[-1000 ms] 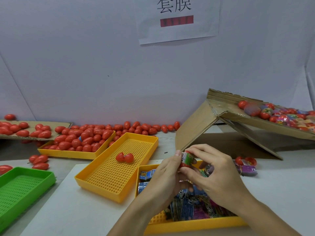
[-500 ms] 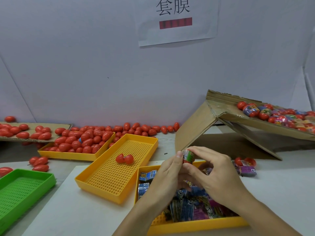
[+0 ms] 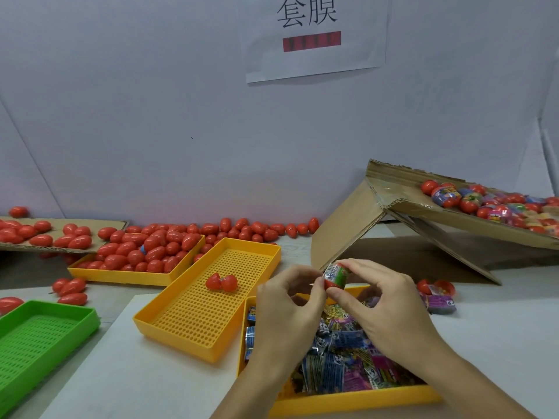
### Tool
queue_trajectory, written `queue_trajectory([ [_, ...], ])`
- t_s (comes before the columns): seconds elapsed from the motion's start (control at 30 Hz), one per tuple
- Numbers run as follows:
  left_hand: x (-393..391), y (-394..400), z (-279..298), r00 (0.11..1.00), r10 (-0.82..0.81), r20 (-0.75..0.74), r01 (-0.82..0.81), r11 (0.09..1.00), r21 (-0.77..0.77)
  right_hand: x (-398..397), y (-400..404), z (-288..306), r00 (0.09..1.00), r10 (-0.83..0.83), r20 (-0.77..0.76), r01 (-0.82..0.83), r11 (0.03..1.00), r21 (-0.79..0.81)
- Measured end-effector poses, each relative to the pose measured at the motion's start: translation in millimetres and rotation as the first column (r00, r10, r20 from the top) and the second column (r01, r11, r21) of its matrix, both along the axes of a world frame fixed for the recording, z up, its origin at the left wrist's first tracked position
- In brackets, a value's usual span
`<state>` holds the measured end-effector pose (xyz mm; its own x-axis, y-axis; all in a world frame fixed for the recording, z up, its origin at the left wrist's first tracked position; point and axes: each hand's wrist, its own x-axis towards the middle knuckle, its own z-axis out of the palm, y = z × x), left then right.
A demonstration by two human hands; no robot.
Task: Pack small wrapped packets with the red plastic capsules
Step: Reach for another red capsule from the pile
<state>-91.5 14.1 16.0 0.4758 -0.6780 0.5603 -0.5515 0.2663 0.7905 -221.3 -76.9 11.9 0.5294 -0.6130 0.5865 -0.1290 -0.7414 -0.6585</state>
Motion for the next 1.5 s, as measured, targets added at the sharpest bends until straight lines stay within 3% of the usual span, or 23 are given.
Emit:
queue_trajectory([
  [0.13,-2,0,0,0.978,0.086,0.191,-0.084,0.996,-0.021,0,2,2,1.0,-0.015,-0.004,0.015,1.0,-0.028],
  [0.23,-2,0,0,0.966,0.121,0.23,-0.122,0.992,-0.008,1,3,2,1.0,-0.011,0.003,0.011,0.999,-0.037],
  [0.77,2,-2,-3,0.989,0.019,-0.147,0.007,0.984,0.177,1,2,0,0.998,-0.033,-0.052,0.029,0.997,-0.075],
  [0.97,1,-4,-2,0.938,-0.174,-0.299,0.254,0.934,0.252,1,3,-3,0.994,0.002,-0.106,-0.01,0.997,-0.078],
  [1.03,3,-4,-1,0.858,-0.242,-0.453,0.366,0.907,0.208,1,4,-2,0.996,0.037,-0.076,-0.041,0.998,-0.056],
  [1.13,3,-2,5,0.563,-0.343,-0.752,0.535,0.845,0.015,1,7,1,0.996,0.093,-0.017,-0.093,0.996,-0.012],
  [1.2,3,-1,8,0.444,-0.379,-0.812,0.591,0.805,-0.052,1,7,1,0.995,0.104,0.001,-0.104,0.995,-0.006],
  [1.5,5,-2,7,0.392,-0.393,-0.832,0.602,0.793,-0.092,1,5,-2,0.996,0.091,0.017,-0.092,0.996,0.012],
])
